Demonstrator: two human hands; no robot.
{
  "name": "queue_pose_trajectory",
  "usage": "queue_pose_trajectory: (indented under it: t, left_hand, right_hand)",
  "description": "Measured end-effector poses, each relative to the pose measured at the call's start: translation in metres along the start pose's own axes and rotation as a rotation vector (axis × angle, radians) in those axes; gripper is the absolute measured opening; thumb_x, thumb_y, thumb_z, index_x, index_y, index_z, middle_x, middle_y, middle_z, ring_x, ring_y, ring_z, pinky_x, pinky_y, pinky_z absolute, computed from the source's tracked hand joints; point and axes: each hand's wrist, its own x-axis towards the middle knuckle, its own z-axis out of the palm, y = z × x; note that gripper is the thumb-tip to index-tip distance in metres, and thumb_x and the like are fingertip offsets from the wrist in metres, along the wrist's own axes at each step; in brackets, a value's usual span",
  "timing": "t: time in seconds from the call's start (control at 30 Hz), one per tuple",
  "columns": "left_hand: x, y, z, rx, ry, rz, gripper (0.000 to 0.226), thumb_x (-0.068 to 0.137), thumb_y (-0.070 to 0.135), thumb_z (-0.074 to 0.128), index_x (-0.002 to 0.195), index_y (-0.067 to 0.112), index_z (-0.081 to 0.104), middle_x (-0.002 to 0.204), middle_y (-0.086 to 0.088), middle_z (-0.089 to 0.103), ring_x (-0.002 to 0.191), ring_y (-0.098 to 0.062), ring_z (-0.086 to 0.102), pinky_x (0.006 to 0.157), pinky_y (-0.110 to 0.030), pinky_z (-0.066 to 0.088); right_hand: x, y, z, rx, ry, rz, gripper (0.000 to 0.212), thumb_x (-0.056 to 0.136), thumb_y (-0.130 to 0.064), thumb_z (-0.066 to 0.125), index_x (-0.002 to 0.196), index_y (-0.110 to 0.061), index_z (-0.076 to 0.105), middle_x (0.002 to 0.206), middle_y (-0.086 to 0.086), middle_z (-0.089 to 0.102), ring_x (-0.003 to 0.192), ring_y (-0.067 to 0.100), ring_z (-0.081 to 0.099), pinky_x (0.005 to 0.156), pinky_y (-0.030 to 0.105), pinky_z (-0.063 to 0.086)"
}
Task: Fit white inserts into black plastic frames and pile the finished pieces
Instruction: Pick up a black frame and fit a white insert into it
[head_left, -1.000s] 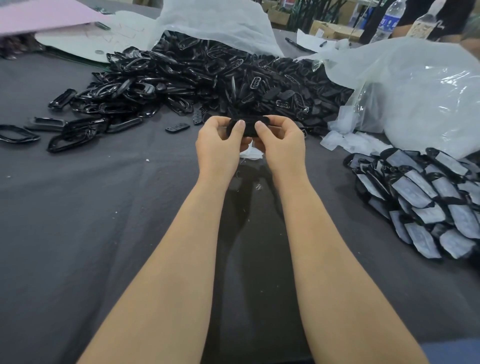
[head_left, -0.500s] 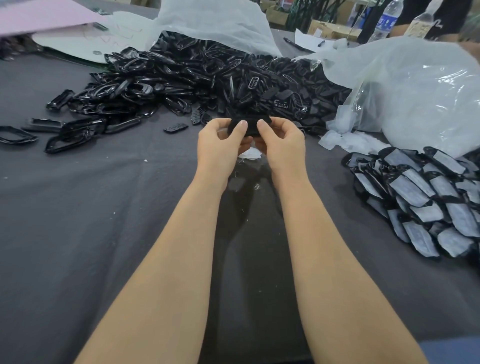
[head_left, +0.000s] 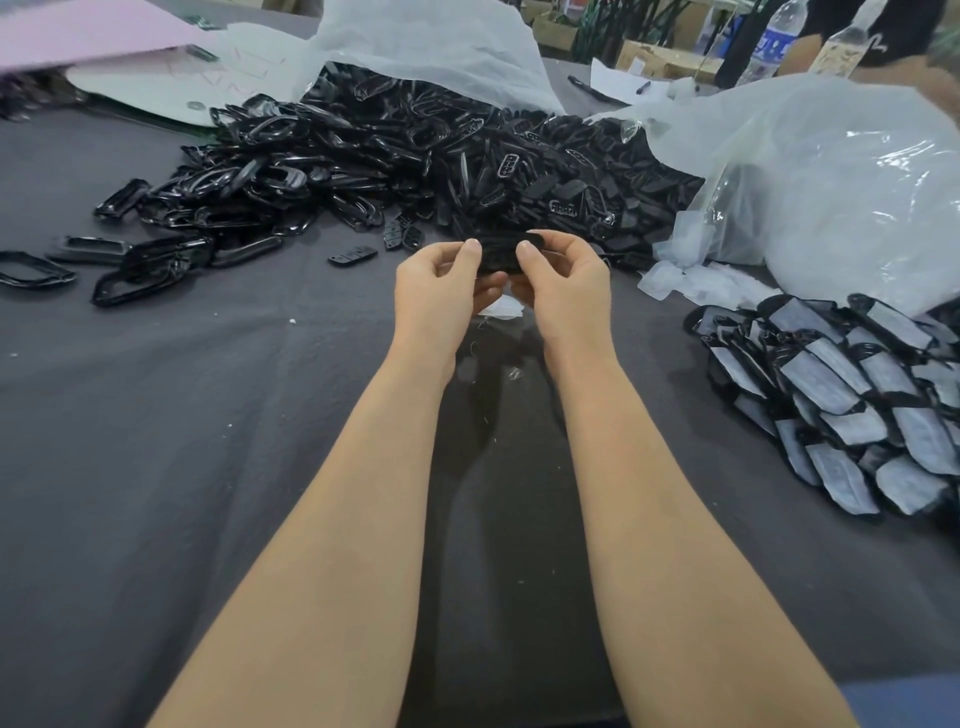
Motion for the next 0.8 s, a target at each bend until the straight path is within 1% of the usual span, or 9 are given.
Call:
queue_pose_trajectory:
  t: [0.07, 0.13, 0.2, 0.23, 0.37, 0.47, 0.6, 0.7, 0.8]
  left_hand:
    - [0.0004, -0.0001, -0.0005, 0.005, 0.008, -0.003, 0.014, 0.099, 0.012, 0.050, 0.092, 0.008, 0.061, 0.082, -0.004, 0.066, 0.066, -0.006, 0.070, 0.061, -0.016, 0.054]
    - [0.0007, 0.0001, -0.0013, -0.003, 0.012, -0.011, 0.019, 0.100, 0.011, 0.049, 0.086, 0.008, 0.062, 0.072, 0.000, 0.069, 0.066, -0.007, 0.071, 0.061, -0.017, 0.054]
    - [0.0003, 0.0001, -0.0017, -0.009, 0.008, -0.019, 0.025, 0.100, 0.009, 0.048, 0.079, 0.009, 0.062, 0.059, 0.006, 0.068, 0.065, -0.008, 0.071, 0.060, -0.017, 0.054]
    - [0.0000, 0.0000, -0.0017, -0.007, 0.008, -0.021, 0.025, 0.099, 0.009, 0.048, 0.078, 0.010, 0.061, 0.057, 0.006, 0.068, 0.065, -0.008, 0.071, 0.060, -0.016, 0.054]
    - [-0.0005, -0.0001, -0.0009, 0.013, 0.001, -0.001, 0.017, 0.098, 0.011, 0.052, 0.084, 0.009, 0.061, 0.074, -0.001, 0.067, 0.066, -0.008, 0.071, 0.061, -0.016, 0.054]
    - [-0.0015, -0.0006, -0.0006, 0.031, -0.030, 0.036, 0.009, 0.095, 0.013, 0.058, 0.088, 0.009, 0.062, 0.073, 0.001, 0.068, 0.066, -0.006, 0.070, 0.063, -0.017, 0.054]
    - [-0.0019, -0.0008, 0.0004, 0.079, -0.052, 0.056, 0.003, 0.093, 0.014, 0.063, 0.091, 0.012, 0.062, 0.078, 0.001, 0.069, 0.068, -0.005, 0.070, 0.065, -0.018, 0.055]
    - [-0.0009, -0.0011, 0.0005, 0.118, -0.041, 0.067, 0.008, 0.094, 0.009, 0.060, 0.087, 0.014, 0.061, 0.077, 0.001, 0.068, 0.066, -0.003, 0.070, 0.064, -0.016, 0.055]
    - [0.0005, -0.0017, -0.0001, 0.163, -0.008, 0.084, 0.012, 0.094, 0.007, 0.057, 0.086, 0.015, 0.059, 0.076, 0.002, 0.068, 0.062, -0.001, 0.068, 0.062, -0.014, 0.054]
  right_hand:
    - [0.0004, -0.0006, -0.0005, 0.053, -0.027, 0.052, 0.010, 0.092, -0.010, 0.060, 0.100, -0.016, 0.061, 0.090, 0.001, 0.065, 0.070, 0.005, 0.063, 0.068, 0.020, 0.054]
    - [0.0011, -0.0012, -0.0004, 0.131, -0.050, 0.107, 0.011, 0.091, -0.009, 0.061, 0.098, -0.018, 0.061, 0.095, 0.006, 0.065, 0.076, 0.013, 0.063, 0.071, 0.024, 0.054]
    - [0.0013, -0.0004, 0.0002, 0.125, -0.030, 0.095, 0.012, 0.091, -0.008, 0.061, 0.098, -0.017, 0.061, 0.092, 0.004, 0.065, 0.074, 0.010, 0.063, 0.070, 0.023, 0.055]
    - [0.0011, 0.0003, 0.0007, 0.091, -0.006, 0.067, 0.011, 0.091, -0.008, 0.061, 0.098, -0.017, 0.061, 0.089, 0.001, 0.064, 0.072, 0.007, 0.063, 0.069, 0.022, 0.055]
    - [-0.0010, 0.0009, 0.0031, -0.024, 0.069, -0.028, 0.009, 0.091, -0.010, 0.061, 0.099, -0.014, 0.059, 0.086, -0.002, 0.062, 0.077, 0.010, 0.062, 0.075, 0.027, 0.057]
    - [-0.0022, 0.0004, 0.0042, -0.069, 0.094, -0.058, 0.009, 0.091, -0.010, 0.061, 0.099, -0.013, 0.059, 0.084, -0.003, 0.061, 0.077, 0.011, 0.061, 0.076, 0.030, 0.058]
    - [-0.0028, 0.0012, 0.0039, -0.093, 0.121, -0.062, 0.010, 0.091, -0.011, 0.061, 0.100, -0.012, 0.059, 0.086, -0.001, 0.062, 0.079, 0.013, 0.063, 0.079, 0.033, 0.057]
    - [-0.0023, 0.0007, 0.0034, -0.087, 0.115, -0.060, 0.010, 0.091, -0.010, 0.061, 0.100, -0.012, 0.059, 0.087, 0.001, 0.062, 0.077, 0.012, 0.063, 0.078, 0.032, 0.058]
    - [-0.0018, -0.0003, 0.0026, -0.092, 0.055, -0.042, 0.012, 0.090, -0.010, 0.062, 0.100, -0.014, 0.058, 0.084, -0.001, 0.062, 0.070, 0.012, 0.063, 0.073, 0.029, 0.057]
